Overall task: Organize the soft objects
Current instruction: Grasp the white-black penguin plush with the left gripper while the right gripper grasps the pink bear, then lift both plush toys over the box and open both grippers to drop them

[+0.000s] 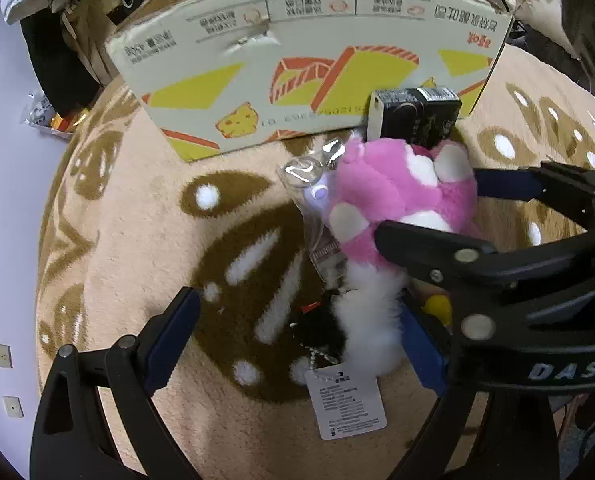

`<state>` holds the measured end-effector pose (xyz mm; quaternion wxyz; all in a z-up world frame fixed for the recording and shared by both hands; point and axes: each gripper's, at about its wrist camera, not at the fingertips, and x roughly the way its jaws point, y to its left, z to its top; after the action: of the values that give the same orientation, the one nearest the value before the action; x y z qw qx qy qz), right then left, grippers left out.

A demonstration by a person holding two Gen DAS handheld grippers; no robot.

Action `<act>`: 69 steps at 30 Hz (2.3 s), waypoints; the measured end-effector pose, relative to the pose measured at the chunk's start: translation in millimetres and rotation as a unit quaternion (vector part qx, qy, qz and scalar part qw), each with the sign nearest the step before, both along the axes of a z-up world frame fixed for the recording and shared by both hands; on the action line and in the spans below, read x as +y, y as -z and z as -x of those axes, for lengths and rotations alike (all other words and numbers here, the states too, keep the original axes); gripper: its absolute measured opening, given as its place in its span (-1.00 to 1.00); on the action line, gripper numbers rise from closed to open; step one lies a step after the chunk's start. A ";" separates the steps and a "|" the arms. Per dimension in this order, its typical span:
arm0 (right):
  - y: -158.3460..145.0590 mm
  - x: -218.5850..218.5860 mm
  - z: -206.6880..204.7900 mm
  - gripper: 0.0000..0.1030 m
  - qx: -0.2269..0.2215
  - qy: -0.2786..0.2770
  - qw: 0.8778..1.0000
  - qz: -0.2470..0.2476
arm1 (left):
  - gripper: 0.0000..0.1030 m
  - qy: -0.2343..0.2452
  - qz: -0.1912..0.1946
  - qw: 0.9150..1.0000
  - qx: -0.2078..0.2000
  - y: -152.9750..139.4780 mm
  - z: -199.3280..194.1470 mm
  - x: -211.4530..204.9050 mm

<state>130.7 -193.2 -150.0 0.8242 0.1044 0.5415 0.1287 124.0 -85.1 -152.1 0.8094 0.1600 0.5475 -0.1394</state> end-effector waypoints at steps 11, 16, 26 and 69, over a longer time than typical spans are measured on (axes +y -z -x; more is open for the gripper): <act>-0.5 8.5 0.9 -0.19 0.009 -0.018 0.999 -0.032 | 0.70 -0.015 0.030 0.999 0.039 10.0 -6.0 3.8; -3.8 10.2 2.1 -0.20 0.003 -0.015 1.000 -0.008 | 0.44 -0.013 0.040 0.998 0.055 11.9 -8.0 4.7; -12.1 1.0 5.6 -0.20 -0.013 -0.003 1.000 0.021 | -0.26 0.029 0.034 0.997 0.063 17.7 7.2 -9.8; -160.4 -25.7 50.5 -0.21 -0.277 0.034 0.959 0.044 | -0.36 -0.068 0.096 0.945 -0.305 -150.4 33.2 32.6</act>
<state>80.2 -218.9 10.4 0.9496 0.0467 0.2933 0.1004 90.8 -52.5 -1.6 0.9569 0.0786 0.2679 -0.0800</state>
